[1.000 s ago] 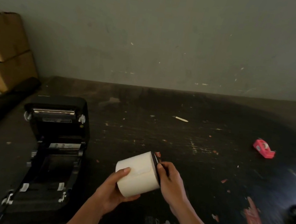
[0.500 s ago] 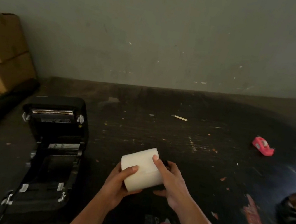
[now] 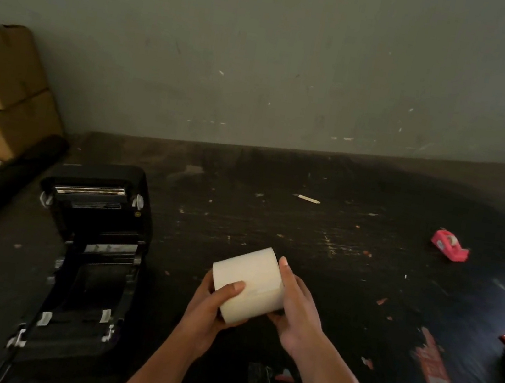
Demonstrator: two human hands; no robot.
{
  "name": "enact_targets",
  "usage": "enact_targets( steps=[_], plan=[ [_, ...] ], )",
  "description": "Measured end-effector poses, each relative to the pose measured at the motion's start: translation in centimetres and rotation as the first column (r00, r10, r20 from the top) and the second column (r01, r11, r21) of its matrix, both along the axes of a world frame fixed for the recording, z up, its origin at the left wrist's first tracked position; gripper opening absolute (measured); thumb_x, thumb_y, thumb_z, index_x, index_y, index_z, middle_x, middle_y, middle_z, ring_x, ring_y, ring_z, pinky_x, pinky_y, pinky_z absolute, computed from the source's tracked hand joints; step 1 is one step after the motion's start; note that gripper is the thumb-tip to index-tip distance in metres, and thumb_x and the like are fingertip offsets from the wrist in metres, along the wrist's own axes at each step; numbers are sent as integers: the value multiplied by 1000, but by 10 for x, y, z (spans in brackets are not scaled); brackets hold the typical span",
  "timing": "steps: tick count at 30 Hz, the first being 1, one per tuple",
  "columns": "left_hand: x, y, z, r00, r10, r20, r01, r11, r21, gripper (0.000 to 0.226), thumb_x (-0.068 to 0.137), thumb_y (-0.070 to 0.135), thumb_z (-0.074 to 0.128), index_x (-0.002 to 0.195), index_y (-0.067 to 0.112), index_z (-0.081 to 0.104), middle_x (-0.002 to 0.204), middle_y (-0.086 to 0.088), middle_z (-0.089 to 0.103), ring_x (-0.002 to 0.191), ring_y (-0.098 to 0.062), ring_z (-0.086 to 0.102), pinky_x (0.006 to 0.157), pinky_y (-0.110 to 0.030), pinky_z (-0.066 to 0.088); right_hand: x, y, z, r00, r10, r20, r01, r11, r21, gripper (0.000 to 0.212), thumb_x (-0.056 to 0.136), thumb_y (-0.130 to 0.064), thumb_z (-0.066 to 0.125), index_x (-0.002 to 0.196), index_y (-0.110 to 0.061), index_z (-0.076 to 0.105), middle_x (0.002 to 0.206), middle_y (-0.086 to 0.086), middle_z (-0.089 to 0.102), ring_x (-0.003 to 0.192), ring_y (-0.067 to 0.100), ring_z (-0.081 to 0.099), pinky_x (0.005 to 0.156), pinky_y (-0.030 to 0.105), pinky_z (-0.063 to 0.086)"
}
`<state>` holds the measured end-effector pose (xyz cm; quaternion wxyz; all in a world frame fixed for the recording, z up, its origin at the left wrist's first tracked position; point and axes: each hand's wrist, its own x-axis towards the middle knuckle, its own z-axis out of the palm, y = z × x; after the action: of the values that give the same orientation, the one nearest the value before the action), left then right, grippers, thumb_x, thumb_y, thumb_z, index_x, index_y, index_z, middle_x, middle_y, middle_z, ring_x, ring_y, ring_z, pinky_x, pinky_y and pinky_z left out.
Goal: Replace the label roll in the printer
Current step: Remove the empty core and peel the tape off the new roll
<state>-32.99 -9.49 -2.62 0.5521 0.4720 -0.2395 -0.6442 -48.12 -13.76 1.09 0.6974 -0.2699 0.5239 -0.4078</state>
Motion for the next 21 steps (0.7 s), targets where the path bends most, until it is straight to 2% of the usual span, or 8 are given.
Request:
enact_targets(
  steps=[3, 7, 13, 14, 16, 18, 21],
  plan=[
    [-2, 1, 2, 1000, 3, 5, -3, 1000, -13, 96, 36, 43, 94, 123, 40, 53, 125, -6, 58, 109, -31, 60, 66, -39, 58, -1, -2, 0, 999, -4, 39, 3, 1000, 28, 58, 79, -45, 70, 130, -25, 49, 114, 11, 58, 103, 30, 58, 90, 51, 50],
    [-2, 0, 7, 999, -12, 39, 14, 999, -34, 96, 36, 43, 94, 122, 42, 53, 125, -5, 59, 110, -31, 59, 70, -41, 58, -2, -4, 4, 997, -3, 75, -1, 998, 56, 59, 74, -46, 74, 124, -27, 49, 116, 13, 57, 104, 34, 58, 91, 55, 50],
    [-7, -8, 23, 994, -62, 93, 69, 995, -76, 96, 41, 37, 95, 125, 41, 50, 125, -4, 58, 111, -31, 60, 86, -54, 55, -11, -4, 3, 984, -2, 177, -5, 999, 40, 90, 56, -47, 79, 136, -24, 43, 123, 16, 55, 109, 37, 57, 91, 58, 50],
    [-8, -9, 25, 992, -67, 106, 77, 992, -95, 97, 42, 36, 94, 127, 40, 48, 125, -4, 58, 109, -28, 61, 84, -51, 56, -12, -5, 2, 983, -4, 185, -2, 999, 32, 94, 56, -46, 80, 138, -25, 41, 124, 16, 55, 109, 37, 57, 91, 58, 50],
    [-10, -12, 32, 983, -65, 172, 89, 987, -132, 98, 45, 35, 93, 131, 37, 44, 121, -1, 59, 99, -19, 67, 70, -35, 60, -12, -5, 1, 978, -11, 210, 8, 1000, 15, 97, 55, -43, 81, 141, -26, 38, 125, 16, 54, 110, 37, 57, 89, 58, 51],
    [-13, -15, 37, 969, -66, 238, 104, 983, -151, 92, 48, 35, 89, 127, 39, 44, 118, 4, 59, 95, -15, 66, 62, -24, 57, -13, -6, 0, 971, -26, 238, 28, 1000, -4, 96, 56, -42, 82, 140, -26, 39, 125, 16, 56, 110, 37, 58, 87, 57, 53],
    [-12, -19, 42, 955, -106, 276, 145, 982, -125, 84, 47, 39, 89, 119, 47, 47, 120, 6, 56, 102, -17, 61, 63, -25, 57, -15, -7, -3, 971, -68, 229, 71, 997, -5, 95, 57, -42, 81, 141, -27, 38, 124, 15, 55, 109, 37, 58, 85, 57, 53]
  ],
)
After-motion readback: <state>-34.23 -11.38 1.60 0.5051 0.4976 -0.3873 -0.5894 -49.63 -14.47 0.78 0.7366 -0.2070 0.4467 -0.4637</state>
